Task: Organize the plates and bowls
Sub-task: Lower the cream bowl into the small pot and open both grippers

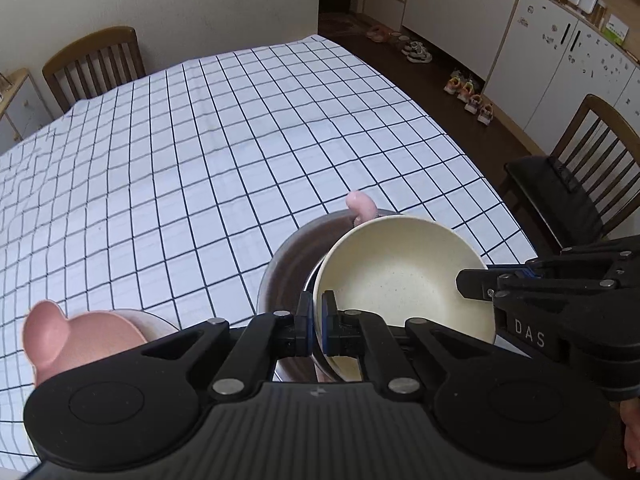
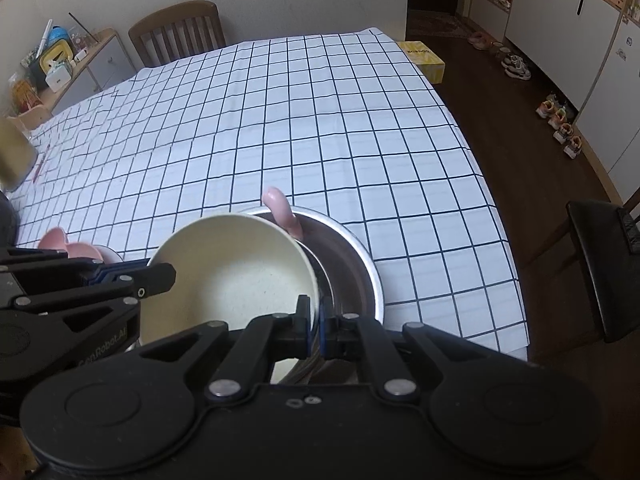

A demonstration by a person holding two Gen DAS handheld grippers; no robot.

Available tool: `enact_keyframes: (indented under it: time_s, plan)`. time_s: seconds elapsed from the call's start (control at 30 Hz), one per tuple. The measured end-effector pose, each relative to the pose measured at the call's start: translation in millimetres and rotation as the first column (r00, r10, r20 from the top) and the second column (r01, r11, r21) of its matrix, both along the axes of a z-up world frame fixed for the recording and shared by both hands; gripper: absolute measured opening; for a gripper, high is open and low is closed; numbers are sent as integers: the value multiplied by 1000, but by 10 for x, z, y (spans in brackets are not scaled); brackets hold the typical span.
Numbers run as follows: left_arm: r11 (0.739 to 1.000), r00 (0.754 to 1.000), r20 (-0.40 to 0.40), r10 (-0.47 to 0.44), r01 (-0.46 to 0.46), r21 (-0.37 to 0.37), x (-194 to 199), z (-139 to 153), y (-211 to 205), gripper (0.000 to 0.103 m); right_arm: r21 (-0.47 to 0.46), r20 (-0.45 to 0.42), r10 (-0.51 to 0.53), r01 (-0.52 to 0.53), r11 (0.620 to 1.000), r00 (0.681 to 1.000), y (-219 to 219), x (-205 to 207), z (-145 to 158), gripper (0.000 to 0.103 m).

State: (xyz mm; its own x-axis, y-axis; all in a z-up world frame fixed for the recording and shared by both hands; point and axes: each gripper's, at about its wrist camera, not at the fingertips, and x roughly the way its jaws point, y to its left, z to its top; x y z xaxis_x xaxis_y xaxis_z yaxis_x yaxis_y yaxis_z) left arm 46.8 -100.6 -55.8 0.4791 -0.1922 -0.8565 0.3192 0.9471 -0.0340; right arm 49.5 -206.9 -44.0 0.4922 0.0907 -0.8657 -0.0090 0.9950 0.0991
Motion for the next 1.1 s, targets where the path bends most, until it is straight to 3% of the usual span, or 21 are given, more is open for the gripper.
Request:
enact_keyframes:
  time_s: [0.53, 0.87, 1.1]
  plan:
    - [1000, 1000, 4, -8, 8, 19, 27, -211, 10, 3, -59, 25, 24, -23, 998, 999, 92, 5, -114, 5]
    - [1000, 1000, -28, 0, 0, 10, 79, -305, 47, 3, -36, -2, 12, -12, 999, 1000, 64, 66, -167, 6]
    - [1000, 999, -40, 5, -5, -15, 93, -313, 87, 3, -16, -8, 20, -20, 1000, 1000, 78, 75, -172, 15]
